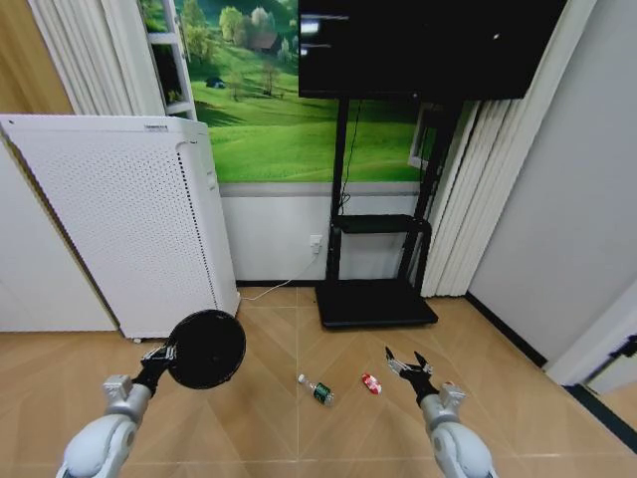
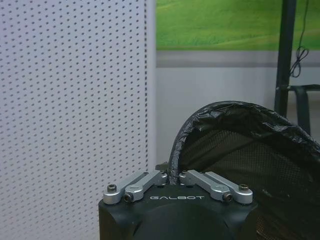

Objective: Pick up the trash bin and place the garbage on the floor into it.

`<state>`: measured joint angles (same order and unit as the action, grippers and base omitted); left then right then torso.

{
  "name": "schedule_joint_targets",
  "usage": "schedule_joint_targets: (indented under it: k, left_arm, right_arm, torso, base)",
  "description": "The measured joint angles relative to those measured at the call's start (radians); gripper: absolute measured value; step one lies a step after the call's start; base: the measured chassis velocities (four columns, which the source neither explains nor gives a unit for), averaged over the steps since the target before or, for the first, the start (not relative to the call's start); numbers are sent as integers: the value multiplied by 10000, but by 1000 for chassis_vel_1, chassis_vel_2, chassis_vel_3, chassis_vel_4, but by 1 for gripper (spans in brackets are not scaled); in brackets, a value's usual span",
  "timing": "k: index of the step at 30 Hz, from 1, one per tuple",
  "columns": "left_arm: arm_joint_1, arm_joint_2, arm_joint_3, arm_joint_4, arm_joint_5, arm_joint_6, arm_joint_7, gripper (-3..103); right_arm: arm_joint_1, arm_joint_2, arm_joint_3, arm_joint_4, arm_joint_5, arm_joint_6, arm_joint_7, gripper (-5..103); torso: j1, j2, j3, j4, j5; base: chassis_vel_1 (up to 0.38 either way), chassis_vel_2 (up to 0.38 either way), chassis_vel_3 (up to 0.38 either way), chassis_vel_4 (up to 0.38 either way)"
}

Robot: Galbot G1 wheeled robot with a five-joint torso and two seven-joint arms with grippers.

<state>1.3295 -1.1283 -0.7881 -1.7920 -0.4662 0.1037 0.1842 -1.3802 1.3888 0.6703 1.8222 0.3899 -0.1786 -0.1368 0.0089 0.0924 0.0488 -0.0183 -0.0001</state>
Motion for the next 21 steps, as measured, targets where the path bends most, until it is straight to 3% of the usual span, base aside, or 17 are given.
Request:
schedule_joint_targets:
  k: [7,21]
  left_arm:
    - [-589,183,320,-326,21,-21,239,4]
    - [-421,566,330,-765,-8,163,411,4]
  right_arm:
    - [-47,76,-187,275,-398,-118,-343,100]
    - [-16,137,-157,-66,-881,-25,-919,100]
  torso:
    - [-1,1,0,-2,2]
    - [-2,1,-1,1,0]
  base:
    - [0,0,0,0]
    - [0,0,0,0]
